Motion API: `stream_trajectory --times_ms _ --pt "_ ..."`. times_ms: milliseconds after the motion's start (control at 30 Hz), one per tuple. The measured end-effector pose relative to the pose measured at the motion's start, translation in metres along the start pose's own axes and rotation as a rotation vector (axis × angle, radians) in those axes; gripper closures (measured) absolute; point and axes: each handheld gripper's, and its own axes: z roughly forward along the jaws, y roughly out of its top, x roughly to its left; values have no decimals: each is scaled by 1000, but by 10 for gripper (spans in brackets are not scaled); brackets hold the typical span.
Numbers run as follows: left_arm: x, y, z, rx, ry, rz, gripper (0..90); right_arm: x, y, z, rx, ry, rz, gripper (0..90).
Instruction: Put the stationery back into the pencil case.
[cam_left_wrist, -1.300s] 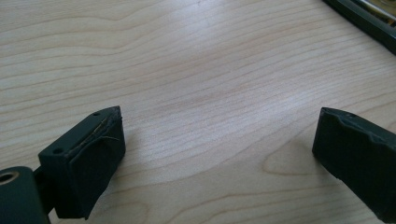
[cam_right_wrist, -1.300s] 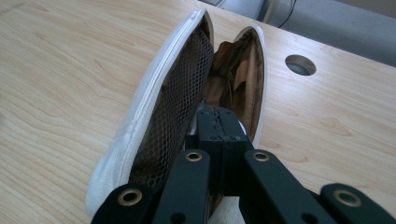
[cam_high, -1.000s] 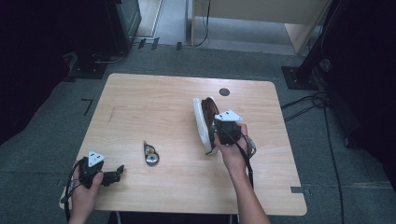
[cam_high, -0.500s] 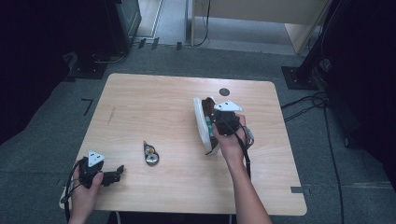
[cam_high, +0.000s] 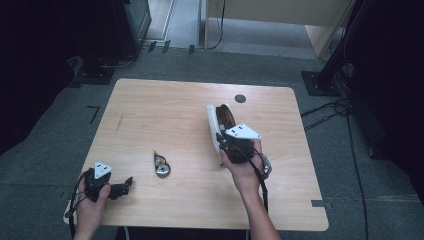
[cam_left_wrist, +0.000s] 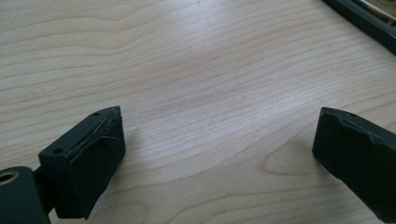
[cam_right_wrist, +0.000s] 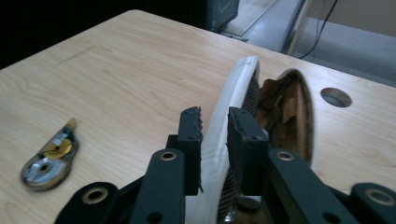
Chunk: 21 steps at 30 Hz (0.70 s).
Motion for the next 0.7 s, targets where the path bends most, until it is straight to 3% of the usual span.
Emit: stream_trajectory --times_ms 100,400,500,700 --pt "0 0 0 -1 -1 -3 27 9 -5 -3 -10 30 10 703" --pt "0 0 0 -3 -1 -4 27 50 -16 -5 -25 92 -24 607" --pt "0 0 0 -1 -1 -1 27 64 -20 0 -24 99 -36 567" --pt "0 0 0 -1 -1 -1 27 82 -32 16 -12 147 -14 499"
